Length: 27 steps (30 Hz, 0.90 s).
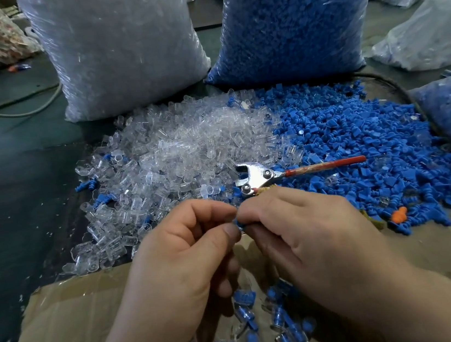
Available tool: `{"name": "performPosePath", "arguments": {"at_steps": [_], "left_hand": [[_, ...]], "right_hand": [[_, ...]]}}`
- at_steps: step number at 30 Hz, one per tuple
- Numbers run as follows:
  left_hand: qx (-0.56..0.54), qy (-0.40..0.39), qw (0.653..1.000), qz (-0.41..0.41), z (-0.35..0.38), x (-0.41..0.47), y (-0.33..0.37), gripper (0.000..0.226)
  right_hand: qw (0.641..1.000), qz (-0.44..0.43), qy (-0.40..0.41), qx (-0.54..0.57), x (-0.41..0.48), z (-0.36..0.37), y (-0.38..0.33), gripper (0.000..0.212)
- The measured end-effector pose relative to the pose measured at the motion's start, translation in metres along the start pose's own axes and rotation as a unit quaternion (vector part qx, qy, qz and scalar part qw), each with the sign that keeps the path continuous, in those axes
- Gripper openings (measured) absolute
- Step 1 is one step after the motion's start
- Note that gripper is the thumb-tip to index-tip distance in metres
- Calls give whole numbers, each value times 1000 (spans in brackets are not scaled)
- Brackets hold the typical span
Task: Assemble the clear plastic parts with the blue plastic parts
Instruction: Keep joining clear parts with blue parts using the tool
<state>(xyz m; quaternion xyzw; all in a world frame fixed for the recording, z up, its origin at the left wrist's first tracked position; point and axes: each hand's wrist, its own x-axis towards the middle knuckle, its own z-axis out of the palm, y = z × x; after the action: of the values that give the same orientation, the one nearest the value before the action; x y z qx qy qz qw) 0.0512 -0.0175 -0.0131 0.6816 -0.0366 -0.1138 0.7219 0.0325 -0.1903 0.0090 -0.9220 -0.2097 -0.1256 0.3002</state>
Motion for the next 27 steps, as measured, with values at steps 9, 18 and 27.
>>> {"name": "performPosePath", "arguments": {"at_steps": [9,18,27], "left_hand": [[28,22,999,8,1,3,-1,17],[21,46,999,7,-1,1,10,29],[-52,6,999,-12,1,-6,18,37]], "right_hand": [[999,7,-7,33,1,5,1,29],[930,190,-125,-289,9,-22,45,72],[934,183,-85,-294,13,-26,43,44]]}}
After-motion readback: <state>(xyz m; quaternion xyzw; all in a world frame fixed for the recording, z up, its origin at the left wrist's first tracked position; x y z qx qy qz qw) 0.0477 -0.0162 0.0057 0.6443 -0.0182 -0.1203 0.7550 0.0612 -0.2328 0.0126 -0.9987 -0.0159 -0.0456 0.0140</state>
